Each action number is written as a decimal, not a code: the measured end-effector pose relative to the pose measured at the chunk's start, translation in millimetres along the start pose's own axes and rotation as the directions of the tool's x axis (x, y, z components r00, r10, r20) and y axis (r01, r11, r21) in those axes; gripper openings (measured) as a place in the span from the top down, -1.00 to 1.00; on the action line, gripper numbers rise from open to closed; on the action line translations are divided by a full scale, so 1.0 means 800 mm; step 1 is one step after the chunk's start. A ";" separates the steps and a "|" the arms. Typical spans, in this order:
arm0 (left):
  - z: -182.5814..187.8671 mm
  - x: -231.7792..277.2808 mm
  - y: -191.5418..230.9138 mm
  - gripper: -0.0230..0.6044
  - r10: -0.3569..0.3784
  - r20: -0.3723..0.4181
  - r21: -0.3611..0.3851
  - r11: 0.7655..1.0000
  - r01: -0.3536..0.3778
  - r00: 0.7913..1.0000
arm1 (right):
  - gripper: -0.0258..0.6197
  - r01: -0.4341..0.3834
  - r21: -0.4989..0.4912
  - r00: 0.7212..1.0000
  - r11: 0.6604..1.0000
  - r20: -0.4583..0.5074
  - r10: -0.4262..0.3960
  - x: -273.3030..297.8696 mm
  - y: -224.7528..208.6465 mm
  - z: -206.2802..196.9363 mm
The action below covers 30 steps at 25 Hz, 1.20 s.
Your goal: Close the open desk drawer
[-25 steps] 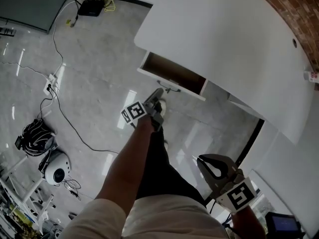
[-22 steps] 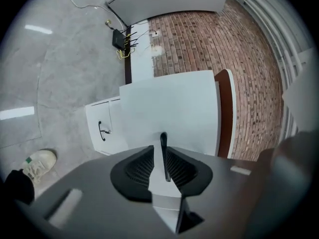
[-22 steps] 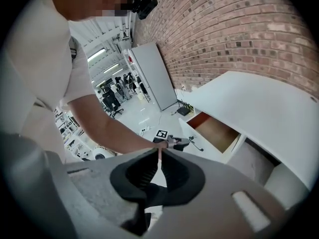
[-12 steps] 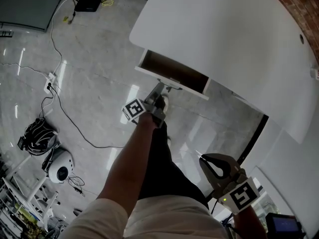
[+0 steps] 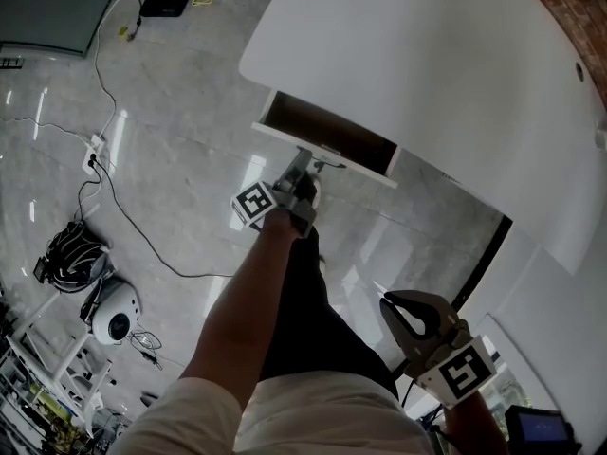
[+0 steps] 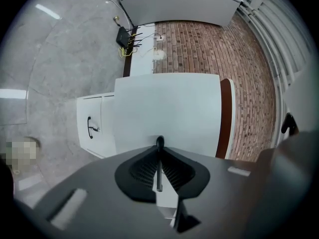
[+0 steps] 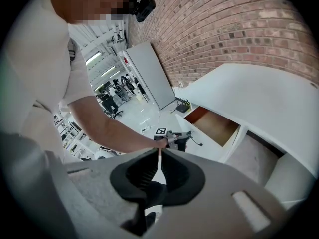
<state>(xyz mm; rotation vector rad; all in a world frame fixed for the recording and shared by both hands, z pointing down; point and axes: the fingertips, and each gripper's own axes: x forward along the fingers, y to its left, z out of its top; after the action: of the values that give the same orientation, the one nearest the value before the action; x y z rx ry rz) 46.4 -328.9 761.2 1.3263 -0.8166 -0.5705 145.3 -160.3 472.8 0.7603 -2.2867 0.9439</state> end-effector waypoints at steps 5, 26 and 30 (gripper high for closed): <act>0.000 0.005 -0.010 0.84 -0.038 0.033 -0.037 0.999 0.039 0.999 | 0.86 -0.006 -0.003 1.000 1.000 -0.002 0.006 0.001 -0.003 -0.001; 0.022 0.089 -0.026 0.84 -0.077 0.024 -0.011 0.997 0.078 0.997 | 0.86 -0.012 0.027 1.000 1.000 -0.009 0.013 0.010 -0.023 -0.006; 0.026 0.111 -0.025 0.84 -0.080 0.021 0.004 0.997 0.080 0.997 | 0.86 -0.015 0.036 1.000 0.999 -0.011 0.016 0.009 -0.034 -0.004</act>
<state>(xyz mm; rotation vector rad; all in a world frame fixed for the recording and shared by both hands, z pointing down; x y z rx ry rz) 86.1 -413.6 759.5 1.3624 -0.7844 -0.6470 159.6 -176.1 492.0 0.7518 -2.2744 0.9968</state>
